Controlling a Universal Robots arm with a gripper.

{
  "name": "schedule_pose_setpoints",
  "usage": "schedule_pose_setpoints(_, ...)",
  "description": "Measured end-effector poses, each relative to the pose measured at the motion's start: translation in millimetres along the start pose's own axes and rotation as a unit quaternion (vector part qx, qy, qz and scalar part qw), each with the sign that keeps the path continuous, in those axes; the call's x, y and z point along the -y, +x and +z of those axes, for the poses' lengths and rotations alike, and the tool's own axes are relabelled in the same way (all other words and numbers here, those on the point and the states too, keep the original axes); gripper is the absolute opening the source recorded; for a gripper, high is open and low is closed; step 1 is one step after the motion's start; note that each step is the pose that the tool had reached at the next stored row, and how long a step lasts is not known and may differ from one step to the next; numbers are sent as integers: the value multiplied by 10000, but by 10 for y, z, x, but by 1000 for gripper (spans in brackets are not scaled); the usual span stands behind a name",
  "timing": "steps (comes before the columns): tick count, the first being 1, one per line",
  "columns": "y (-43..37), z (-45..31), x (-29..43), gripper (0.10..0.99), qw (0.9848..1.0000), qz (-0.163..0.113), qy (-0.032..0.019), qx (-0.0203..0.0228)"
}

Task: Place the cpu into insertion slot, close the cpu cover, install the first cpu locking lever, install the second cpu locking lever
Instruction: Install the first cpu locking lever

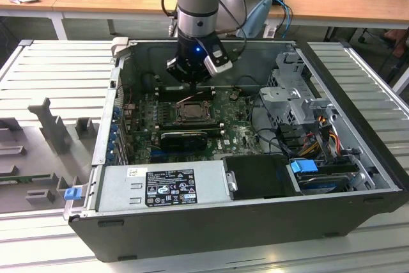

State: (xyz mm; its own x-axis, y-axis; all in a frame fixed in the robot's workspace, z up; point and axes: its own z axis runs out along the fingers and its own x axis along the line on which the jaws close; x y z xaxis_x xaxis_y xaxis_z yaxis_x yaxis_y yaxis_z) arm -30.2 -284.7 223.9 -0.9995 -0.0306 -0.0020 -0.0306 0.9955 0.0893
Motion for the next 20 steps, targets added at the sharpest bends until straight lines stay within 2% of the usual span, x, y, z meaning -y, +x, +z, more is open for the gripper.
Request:
schedule_pose_setpoints(7, -77, 52, 16, 106, 10000, -1, 0, 0)
schedule_pose_setpoints(20, -137, 160, 28, 106, 10000, 0, 1, 0)
